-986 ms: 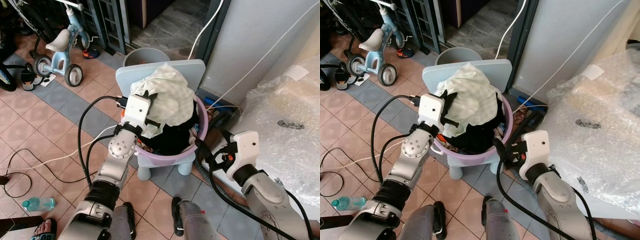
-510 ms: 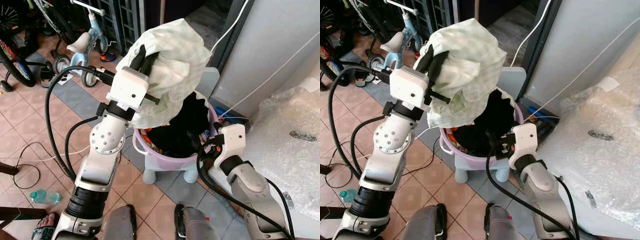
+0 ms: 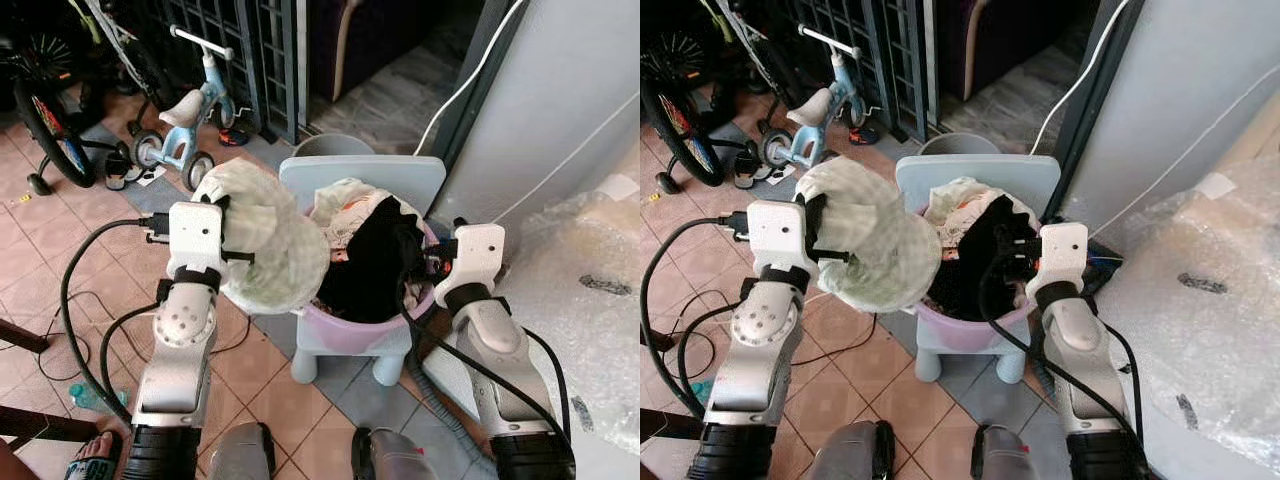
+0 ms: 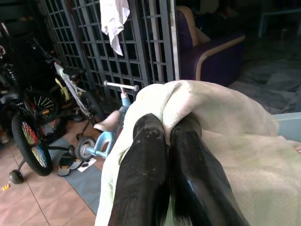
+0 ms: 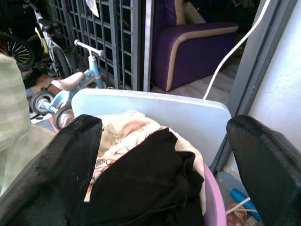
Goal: Clothes washing
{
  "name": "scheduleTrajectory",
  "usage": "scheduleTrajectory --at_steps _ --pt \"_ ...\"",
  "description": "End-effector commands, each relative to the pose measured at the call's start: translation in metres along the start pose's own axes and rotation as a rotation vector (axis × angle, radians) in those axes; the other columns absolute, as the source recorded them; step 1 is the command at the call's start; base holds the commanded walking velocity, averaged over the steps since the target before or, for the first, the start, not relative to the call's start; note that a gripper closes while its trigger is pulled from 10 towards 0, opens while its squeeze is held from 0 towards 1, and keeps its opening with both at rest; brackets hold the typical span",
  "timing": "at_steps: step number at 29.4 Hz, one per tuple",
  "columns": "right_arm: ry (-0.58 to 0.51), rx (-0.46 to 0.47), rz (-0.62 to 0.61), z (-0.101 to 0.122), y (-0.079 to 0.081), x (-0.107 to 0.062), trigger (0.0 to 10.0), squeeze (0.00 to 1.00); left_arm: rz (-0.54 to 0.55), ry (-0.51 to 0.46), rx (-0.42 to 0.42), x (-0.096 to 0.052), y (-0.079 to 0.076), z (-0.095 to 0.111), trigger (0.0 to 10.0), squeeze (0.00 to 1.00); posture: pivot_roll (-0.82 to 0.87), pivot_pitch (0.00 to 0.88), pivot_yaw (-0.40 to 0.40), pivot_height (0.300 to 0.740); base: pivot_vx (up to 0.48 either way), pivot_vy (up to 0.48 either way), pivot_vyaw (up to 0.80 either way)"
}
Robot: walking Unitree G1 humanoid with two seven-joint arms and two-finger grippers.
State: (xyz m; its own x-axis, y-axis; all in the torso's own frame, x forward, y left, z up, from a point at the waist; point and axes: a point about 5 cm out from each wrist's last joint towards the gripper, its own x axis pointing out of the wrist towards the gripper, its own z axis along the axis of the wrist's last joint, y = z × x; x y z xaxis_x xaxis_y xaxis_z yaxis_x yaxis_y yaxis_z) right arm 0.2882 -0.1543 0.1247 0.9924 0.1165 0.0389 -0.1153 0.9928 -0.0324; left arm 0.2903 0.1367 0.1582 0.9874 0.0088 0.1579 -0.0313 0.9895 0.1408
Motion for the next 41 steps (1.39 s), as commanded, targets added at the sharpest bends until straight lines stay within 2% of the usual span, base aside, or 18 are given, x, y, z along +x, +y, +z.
scheduleTrajectory --at_steps 1,2,3,4,5,6,7,12,20,27,32,41 --pt "0.009 -0.001 -0.028 -0.002 -0.002 0.002 10.0 0.0 0.027 0.034 -0.005 0.002 -0.001 -0.001 0.0 0.0 0.07 0.043 -0.002 0.74 0.0 0.0 -0.46" --pt "0.002 -0.004 -0.024 0.0 0.001 0.003 10.0 0.0 0.017 0.034 0.003 0.002 -0.004 0.001 1.7 0.0 0.06 0.05 -0.001 0.74 0.0 0.0 -0.8" --pt "-0.003 -0.005 -0.021 0.0 0.002 0.004 10.0 0.0 0.008 0.032 0.01 0.001 -0.006 0.002 1.7 0.0 0.06 0.05 -0.001 0.74 0.0 0.0 -0.8" --pt "-0.019 -0.015 -0.009 0.0 0.007 0.003 10.0 0.0 -0.033 0.016 0.018 -0.003 -0.014 0.002 3.7 0.0 0.05 0.045 0.001 0.74 0.0 0.0 -0.8" --pt "-0.022 -0.016 -0.008 0.0 0.008 0.002 10.0 0.0 -0.045 0.018 0.014 -0.005 -0.017 0.001 4.4 0.0 0.05 0.036 -0.001 0.74 0.0 0.0 -0.8" --pt "-0.023 -0.016 -0.008 -0.001 0.009 0.002 10.0 0.0 -0.053 0.028 0.008 -0.005 -0.018 -0.002 8.0 0.0 0.05 0.036 -0.001 0.74 0.0 0.0 -0.8" --pt "-0.023 -0.016 -0.009 -0.001 0.009 0.001 10.0 0.0 -0.053 0.038 0.003 -0.004 -0.017 -0.004 10.0 0.0 0.05 0.028 0.0 0.74 0.0 -0.247 -0.8" --pt "-0.026 -0.039 -0.029 -0.003 0.004 -0.003 10.0 0.0 -0.027 0.091 -0.026 -0.001 -0.008 -0.014 10.0 0.0 0.05 0.001 -0.01 0.74 0.0 -0.15 -0.8" --pt "-0.036 -0.052 -0.039 -0.003 -0.001 0.001 10.0 0.0 -0.054 0.103 -0.037 -0.007 -0.014 -0.017 10.0 0.0 0.04 0.042 -0.008 0.74 0.0 -0.183 -0.72" --pt "-0.033 -0.058 -0.037 -0.001 -0.002 0.004 10.0 0.0 -0.043 0.11 -0.055 -0.007 -0.016 -0.019 10.0 0.0 0.03 0.049 -0.02 0.74 0.0 -0.471 0.0" --pt "-0.028 -0.062 -0.038 -0.004 -0.004 0.002 10.0 0.0 -0.054 0.121 -0.058 -0.011 -0.018 -0.022 10.0 0.0 0.03 0.051 -0.016 0.74 0.0 -0.48 -0.8" --pt "-0.012 -0.069 -0.03 -0.008 0.0 -0.003 10.0 0.0 -0.053 0.135 -0.085 -0.013 -0.021 -0.024 10.0 0.0 0.02 0.057 -0.016 0.74 0.0 0.0 -0.06"
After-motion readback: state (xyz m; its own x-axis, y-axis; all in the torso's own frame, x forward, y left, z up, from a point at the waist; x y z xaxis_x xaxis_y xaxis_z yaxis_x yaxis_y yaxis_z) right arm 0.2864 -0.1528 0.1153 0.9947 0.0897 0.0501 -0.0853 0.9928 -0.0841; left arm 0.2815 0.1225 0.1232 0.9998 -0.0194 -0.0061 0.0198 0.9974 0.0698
